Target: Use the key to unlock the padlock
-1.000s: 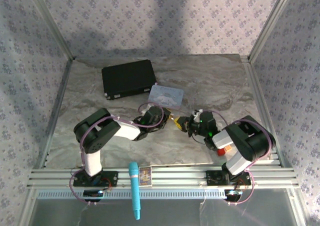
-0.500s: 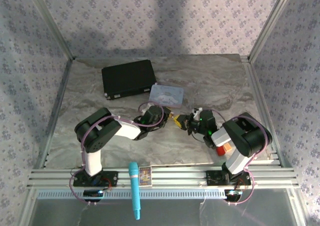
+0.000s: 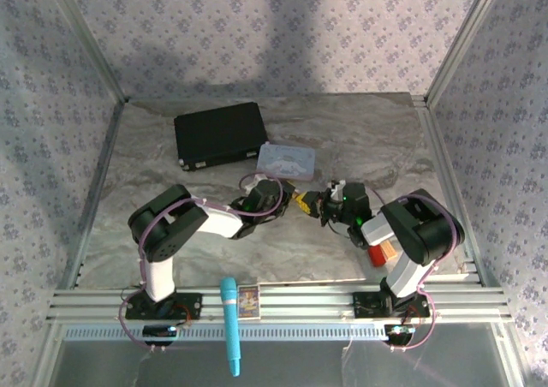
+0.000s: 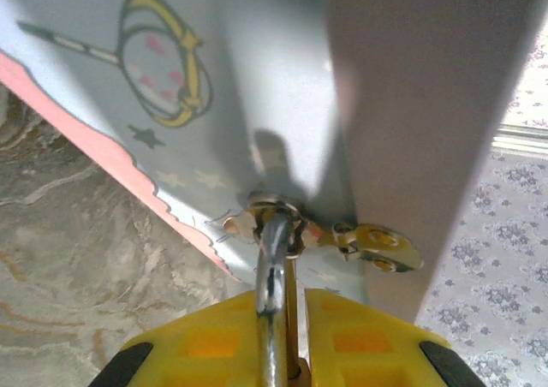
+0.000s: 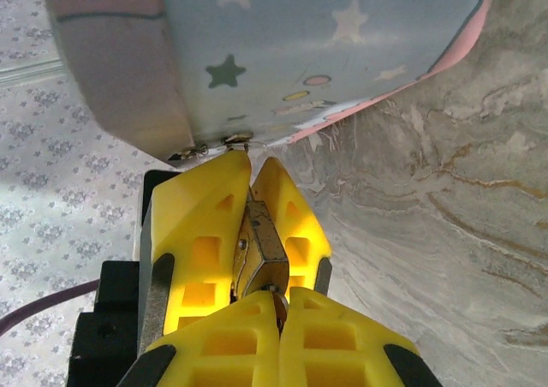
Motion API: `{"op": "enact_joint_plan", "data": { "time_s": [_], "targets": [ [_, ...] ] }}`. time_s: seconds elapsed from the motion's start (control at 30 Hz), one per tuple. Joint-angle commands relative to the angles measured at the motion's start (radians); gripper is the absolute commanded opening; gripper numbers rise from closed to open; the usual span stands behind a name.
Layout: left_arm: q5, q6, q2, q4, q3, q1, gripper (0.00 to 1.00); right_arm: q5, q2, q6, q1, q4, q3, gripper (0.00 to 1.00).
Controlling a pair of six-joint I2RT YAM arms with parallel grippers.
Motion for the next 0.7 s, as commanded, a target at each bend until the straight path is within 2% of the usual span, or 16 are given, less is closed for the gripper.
{"op": "enact_joint_plan", "data": {
  "time_s": [0.0, 0.2, 0.37, 0.4, 0.47, 0.5, 0.57, 0.67],
  "targets": [
    [0.12, 0.009, 0.008, 0.107, 0.052, -0.079, 0.0, 0.01, -0.034, -0.024, 0.001, -0.006, 0.059, 0.0],
    [0.137, -0.008, 0.02, 0.113, 0.059, -0.098, 0.0, 0.01, -0.032, -0.041, -0.01, -0.024, 0.083, 0.0],
    [0.111, -0.016, 0.013, 0.108, 0.043, -0.095, 0.0, 0.051, -0.082, -0.104, 0.01, -0.119, 0.076, 0.02],
    [0.104, -0.02, 0.01, 0.105, 0.04, -0.095, 0.0, 0.055, -0.096, -0.117, 0.01, -0.136, 0.071, 0.11],
    [0.09, -0.027, 0.007, 0.098, 0.031, -0.094, 0.0, 0.063, -0.126, -0.138, 0.01, -0.161, 0.061, 0.42],
    [0.083, -0.033, 0.006, 0.087, 0.028, -0.093, 0.0, 0.069, -0.145, -0.151, 0.008, -0.186, 0.057, 0.52],
    [0.063, -0.044, 0.002, 0.072, 0.016, -0.092, 0.0, 0.089, -0.188, -0.181, 0.005, -0.258, 0.047, 0.59],
    [0.029, -0.065, -0.011, 0.073, -0.01, -0.089, 0.0, 0.121, -0.26, -0.229, 0.0, -0.372, 0.031, 0.62]
  ]
}}
